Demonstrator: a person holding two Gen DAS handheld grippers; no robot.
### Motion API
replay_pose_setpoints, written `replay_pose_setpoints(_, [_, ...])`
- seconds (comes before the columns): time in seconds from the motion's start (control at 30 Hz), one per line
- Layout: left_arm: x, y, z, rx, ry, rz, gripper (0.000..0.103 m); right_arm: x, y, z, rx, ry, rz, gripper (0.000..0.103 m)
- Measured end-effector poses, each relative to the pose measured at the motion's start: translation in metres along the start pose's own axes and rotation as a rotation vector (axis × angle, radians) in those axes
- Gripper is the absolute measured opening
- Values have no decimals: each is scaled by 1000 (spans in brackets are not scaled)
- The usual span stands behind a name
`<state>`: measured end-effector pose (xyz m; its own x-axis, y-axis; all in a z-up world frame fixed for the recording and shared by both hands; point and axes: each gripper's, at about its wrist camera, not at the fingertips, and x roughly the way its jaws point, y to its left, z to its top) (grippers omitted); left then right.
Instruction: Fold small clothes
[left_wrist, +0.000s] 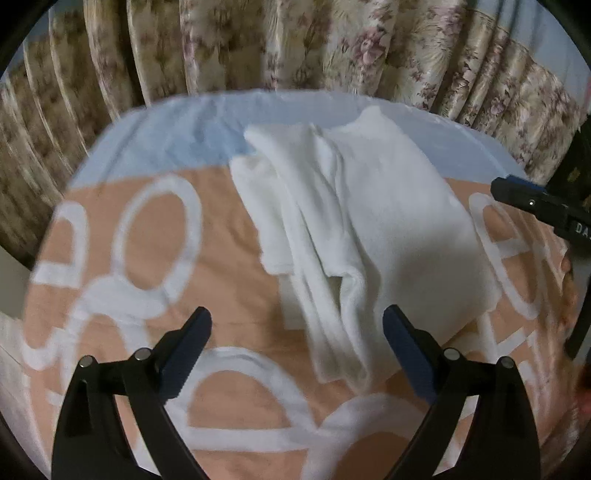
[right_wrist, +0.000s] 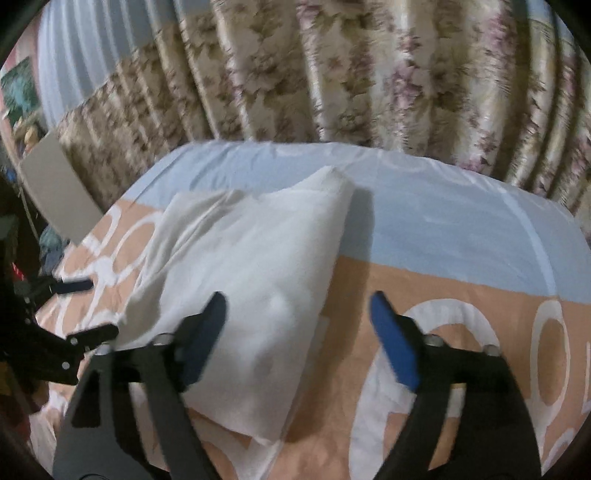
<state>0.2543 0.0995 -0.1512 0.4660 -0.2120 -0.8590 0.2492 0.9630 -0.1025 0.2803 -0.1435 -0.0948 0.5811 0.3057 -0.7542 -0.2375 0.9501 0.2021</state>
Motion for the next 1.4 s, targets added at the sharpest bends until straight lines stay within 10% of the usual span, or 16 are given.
replay_pose_setpoints(0.63, [55,-15,8,53,76,-38,100,58,-4,-31,204,168,94,91])
replay_pose_setpoints(1.03, [48,-19,11,57,63,-146,37,65,19,-22,90,190,100,42])
replay_pose_setpoints(1.4, [38,-43,15,127,57,17,25,55,45,-24,-150,151,-7,31])
